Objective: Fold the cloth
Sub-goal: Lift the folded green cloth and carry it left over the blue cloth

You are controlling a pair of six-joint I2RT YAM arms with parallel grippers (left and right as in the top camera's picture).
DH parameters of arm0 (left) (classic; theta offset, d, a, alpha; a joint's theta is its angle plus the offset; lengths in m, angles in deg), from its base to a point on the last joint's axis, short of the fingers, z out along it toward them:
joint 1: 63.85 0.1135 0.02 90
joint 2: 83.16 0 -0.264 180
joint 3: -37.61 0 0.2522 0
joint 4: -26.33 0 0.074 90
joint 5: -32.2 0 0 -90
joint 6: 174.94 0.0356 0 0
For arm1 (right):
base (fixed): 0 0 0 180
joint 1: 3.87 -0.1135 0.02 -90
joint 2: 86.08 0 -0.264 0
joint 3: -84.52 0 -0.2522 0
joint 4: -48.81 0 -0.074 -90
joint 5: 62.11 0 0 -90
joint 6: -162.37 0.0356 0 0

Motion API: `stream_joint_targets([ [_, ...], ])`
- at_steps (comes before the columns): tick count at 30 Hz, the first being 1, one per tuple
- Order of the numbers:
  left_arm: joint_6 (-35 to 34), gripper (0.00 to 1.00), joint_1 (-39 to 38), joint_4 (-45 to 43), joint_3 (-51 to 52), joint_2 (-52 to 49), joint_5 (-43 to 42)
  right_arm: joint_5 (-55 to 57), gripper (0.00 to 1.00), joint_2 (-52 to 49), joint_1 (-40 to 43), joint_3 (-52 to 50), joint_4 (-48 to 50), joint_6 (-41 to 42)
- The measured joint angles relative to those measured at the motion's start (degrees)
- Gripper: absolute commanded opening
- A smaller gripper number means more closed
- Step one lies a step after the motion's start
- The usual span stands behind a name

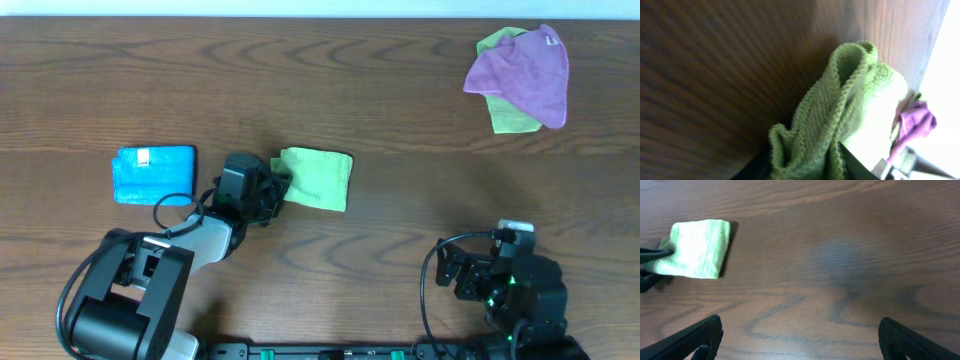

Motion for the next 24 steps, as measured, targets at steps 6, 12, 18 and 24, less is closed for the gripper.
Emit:
stream_joint_targets([
  [6,0.44,0.06,-0.04,0.26,0.15,-0.26,1.16,0.0,0.99,0.02,0.02,0.0,0.0,0.0],
  [12,4.74,0.06,-0.11,-3.74,0.7,-0.39,1.16,0.0,0.99,0.0,0.02,0.0,0.0,0.0],
  [18,10.93,0.06,0.33,-8.98,0.72,-0.59,-1.46,0.0,0.99,0.0,0.02,0.0,0.0,0.0],
  [24,15.13,0.06,5.38,-8.63,0.74,1.07,-7.82,0.0,0.99,0.0,0.02,0.0,0.0,0.0],
])
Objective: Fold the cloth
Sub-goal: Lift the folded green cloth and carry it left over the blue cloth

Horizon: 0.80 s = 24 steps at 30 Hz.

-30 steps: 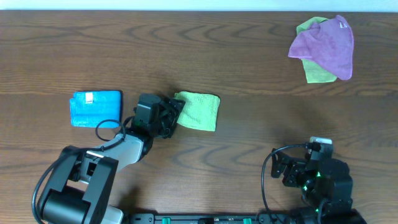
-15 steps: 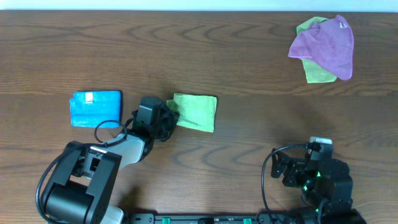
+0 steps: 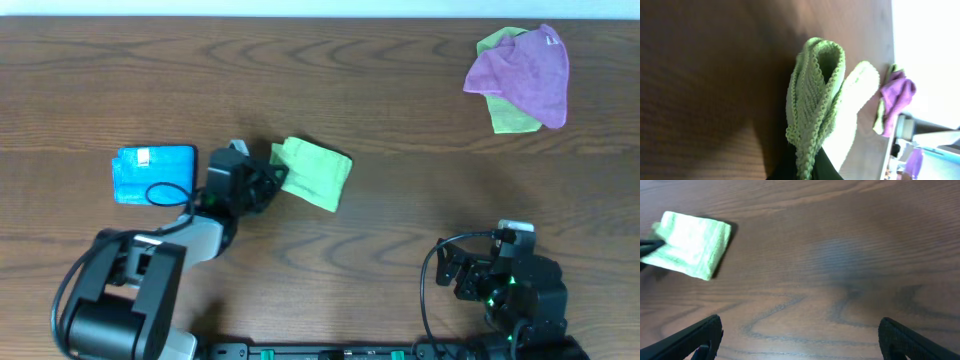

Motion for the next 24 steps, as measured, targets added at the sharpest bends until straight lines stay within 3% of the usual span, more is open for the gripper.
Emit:
stream_joint_targets([
  [4,2.34,0.06,5.66,3.85,-0.07,5.25,-4.39,0.0,0.99,0.0,0.0,0.0,0.0,0.0],
  [13,9.66,0.06,15.65,22.99,-0.59,21.09,-9.57,0.0,0.99,0.02,0.0,0.0,0.02,0.0],
  [19,16.13,0.06,22.58,34.67,-5.57,23.19,-10.38,0.0,0.99,0.02,0.02,-0.02,0.0,0.0],
  [24,20.83,0.06,27.74,38.16,-10.45,23.21,-10.43,0.0,0.99,0.02,0.02,-0.02,0.0,0.02],
])
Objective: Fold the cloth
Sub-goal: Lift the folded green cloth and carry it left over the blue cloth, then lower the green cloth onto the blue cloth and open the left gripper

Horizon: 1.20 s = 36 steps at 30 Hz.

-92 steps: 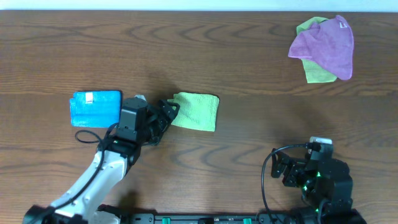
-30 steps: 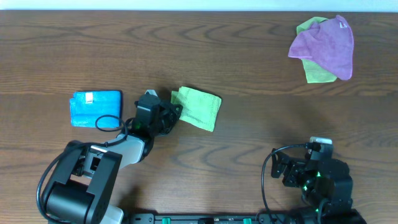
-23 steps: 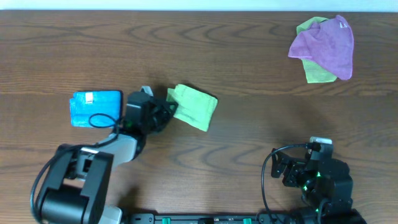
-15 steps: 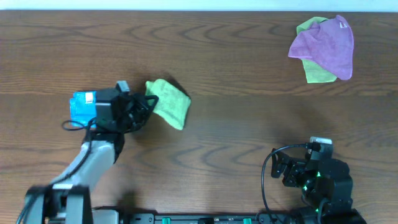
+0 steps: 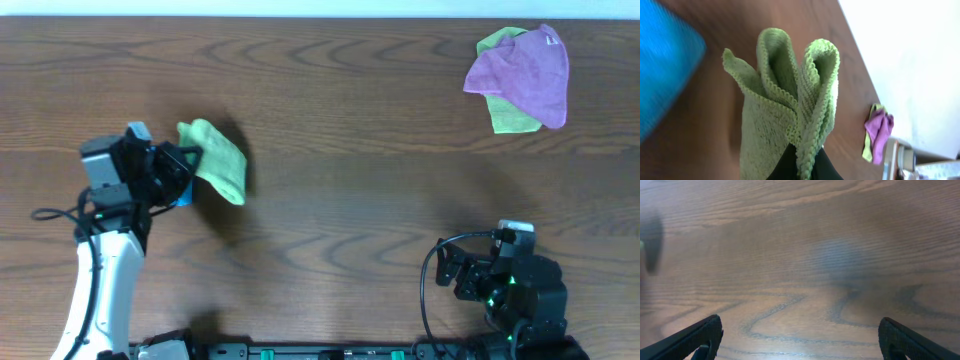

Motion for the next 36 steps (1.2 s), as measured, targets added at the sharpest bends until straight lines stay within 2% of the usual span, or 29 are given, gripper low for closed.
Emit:
stream_joint_targets([
  [15,5.57,0.06,9.88,-1.25,-1.18,-0.9,1.16,0.0,0.99,0.0,0.0,0.0,0.0,0.0],
  [28,6.73,0.06,12.87,-6.6,-1.64,-8.31,2.12,0.0,0.99,0.0,0.0,0.0,-0.02,-0.02],
  [36,7.58,0.06,14.97,-7.21,-6.47,-11.19,3.04,0.0,0.99,0.0,0.0,0.0,-0.02,-0.02],
])
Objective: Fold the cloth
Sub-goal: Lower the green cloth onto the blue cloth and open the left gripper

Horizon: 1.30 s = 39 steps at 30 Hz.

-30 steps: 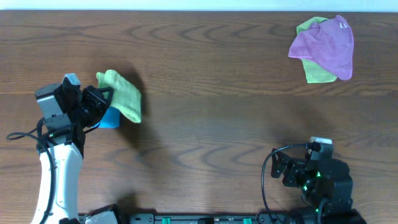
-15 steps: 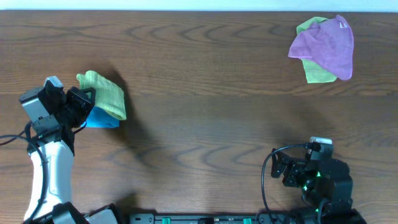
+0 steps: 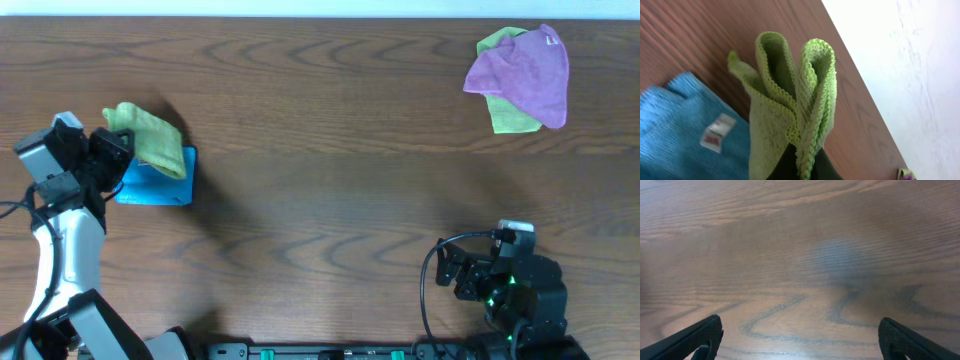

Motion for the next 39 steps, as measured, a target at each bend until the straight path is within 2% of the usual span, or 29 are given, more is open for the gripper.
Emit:
stream_joint_targets([
  [18,2.4,0.11,3.15,3.91,-0.09,-3.21,1.57,0.0,0.99,0.0,0.0,0.0,0.0,0.0],
  [19,2.6,0.2,3.56,4.31,-0.09,-3.21,1.73,0.0,0.99,0.0,0.0,0.0,0.02,0.0],
  [20,3.23,0.34,4.07,4.72,-0.09,-3.21,1.79,0.0,0.99,0.0,0.0,0.0,0.02,0.0],
  [21,3.41,0.43,4.68,5.27,-0.09,-3.21,1.95,0.0,0.99,0.0,0.0,0.0,0.02,0.0],
  [24,4.07,0.47,5.99,6.43,-0.09,-3.21,2.32,0.0,0.99,0.0,0.0,0.0,0.0,0.0],
  [28,5.2,0.6,6.99,7.15,-0.09,-3.21,2.64,0.0,0.99,0.0,0.0,0.0,0.02,0.0],
  [39,5.57,0.75,7.13,7.37,-0.09,-3.21,2.12,0.0,0.99,0.0,0.0,0.0,0.02,0.0],
])
